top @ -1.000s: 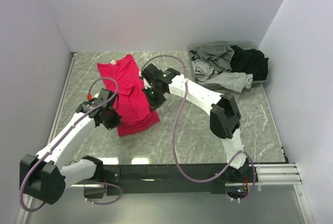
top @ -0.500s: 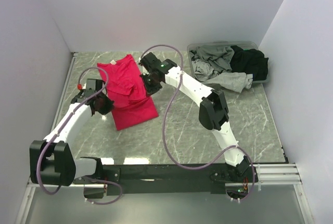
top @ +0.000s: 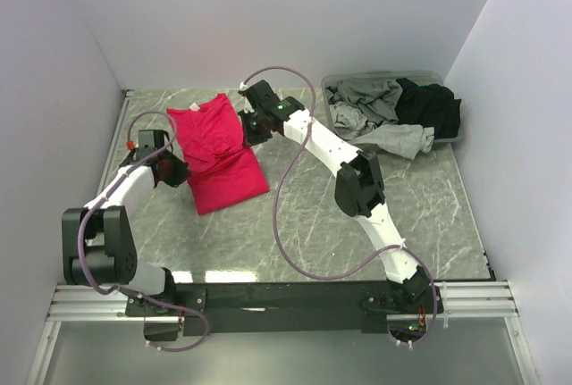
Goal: Fold and stack the t-shirts
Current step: Fold the tshirt
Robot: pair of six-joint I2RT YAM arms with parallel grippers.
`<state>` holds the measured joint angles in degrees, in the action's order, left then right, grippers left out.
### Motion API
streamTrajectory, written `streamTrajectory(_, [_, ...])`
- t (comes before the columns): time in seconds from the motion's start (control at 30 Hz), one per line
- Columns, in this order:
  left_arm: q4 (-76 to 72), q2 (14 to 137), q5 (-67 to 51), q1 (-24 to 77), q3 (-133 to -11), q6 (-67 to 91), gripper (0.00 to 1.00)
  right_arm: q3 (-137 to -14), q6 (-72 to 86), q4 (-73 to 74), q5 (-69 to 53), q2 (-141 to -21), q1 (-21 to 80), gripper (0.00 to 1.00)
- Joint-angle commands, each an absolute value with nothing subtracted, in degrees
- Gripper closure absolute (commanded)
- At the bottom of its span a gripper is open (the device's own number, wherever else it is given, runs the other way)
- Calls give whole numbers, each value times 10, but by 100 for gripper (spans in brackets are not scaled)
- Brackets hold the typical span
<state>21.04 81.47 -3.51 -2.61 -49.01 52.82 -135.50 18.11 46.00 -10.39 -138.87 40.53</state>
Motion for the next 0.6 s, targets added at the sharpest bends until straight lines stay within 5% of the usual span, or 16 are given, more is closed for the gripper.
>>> streamTrajectory(0.0, [170,830,-52,-40,-522,519,100,-1390,193,402,-117,-1404,398,100])
streamTrajectory(0.4, [147,911,-60,-73,-582,510,100,-1407,203,339,-100,-1437,395,97])
streamTrajectory(0.47, [147,926,-63,-79,-595,512,84,-1412,207,331,-98,-1443,392,82])
streamTrajectory(0.5, [145,930,-65,-83,-599,511,73,-1411,212,327,-99,-1442,391,59])
streamTrajectory(0.53, [143,931,-62,-88,-608,508,55,-1410,213,324,-99,-1441,389,50])
streamTrajectory(0.57, [143,932,-60,-91,-613,505,46,-1410,214,321,-98,-1436,389,45])
